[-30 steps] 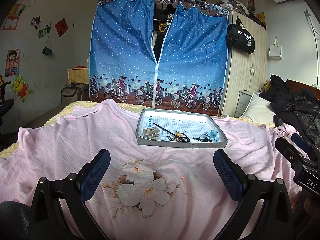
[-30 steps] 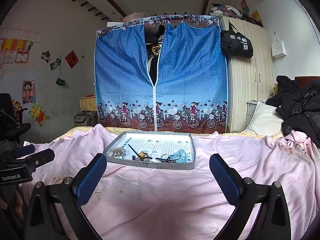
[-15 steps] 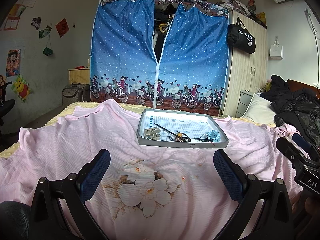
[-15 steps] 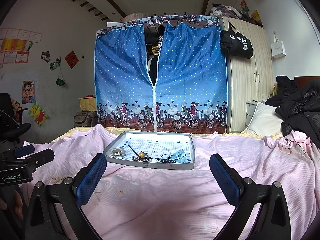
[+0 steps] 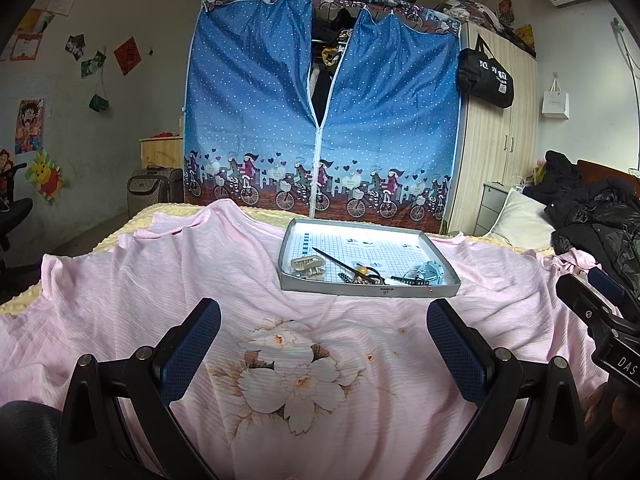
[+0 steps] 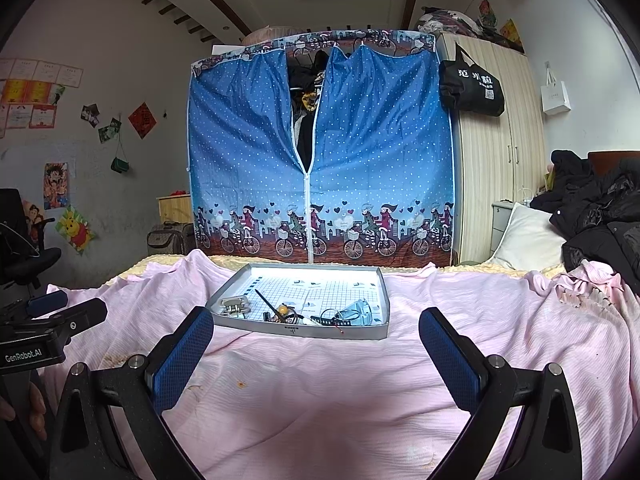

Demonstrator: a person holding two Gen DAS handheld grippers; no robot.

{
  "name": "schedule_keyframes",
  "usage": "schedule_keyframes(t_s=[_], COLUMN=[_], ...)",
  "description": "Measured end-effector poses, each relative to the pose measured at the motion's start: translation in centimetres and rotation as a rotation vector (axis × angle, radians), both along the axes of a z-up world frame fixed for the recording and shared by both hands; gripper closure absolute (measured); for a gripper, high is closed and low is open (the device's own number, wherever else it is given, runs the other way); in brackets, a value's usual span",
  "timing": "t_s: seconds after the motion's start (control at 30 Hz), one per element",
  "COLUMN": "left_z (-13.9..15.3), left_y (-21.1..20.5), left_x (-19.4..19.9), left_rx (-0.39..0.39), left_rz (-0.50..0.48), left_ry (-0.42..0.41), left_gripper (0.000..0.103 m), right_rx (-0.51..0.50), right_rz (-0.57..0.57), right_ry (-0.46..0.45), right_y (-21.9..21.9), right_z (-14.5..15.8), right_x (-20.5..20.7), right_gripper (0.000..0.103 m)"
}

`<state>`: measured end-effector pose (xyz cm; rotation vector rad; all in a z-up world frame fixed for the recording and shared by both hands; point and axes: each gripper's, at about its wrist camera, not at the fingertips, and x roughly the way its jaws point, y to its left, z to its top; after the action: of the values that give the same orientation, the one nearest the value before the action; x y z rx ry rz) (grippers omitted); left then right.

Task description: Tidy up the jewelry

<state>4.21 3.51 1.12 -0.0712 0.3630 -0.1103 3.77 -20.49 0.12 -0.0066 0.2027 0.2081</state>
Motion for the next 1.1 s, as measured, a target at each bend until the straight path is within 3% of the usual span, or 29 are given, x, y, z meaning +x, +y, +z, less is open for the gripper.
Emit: schedule_keyframes(t_s=[1.1], left_z=[-0.5], left_y=[0.2], left_x=[0.3], left_rx=[0.012], left_rz=[0.001], left_ry=[0.008], left_gripper=[0.002], right_rx=[0.013], right_rz=[-0.011], right_ry=[0.002], right_y=[-0.9], right_z=[0.1], right_x=[0.2], right_gripper=[0.000])
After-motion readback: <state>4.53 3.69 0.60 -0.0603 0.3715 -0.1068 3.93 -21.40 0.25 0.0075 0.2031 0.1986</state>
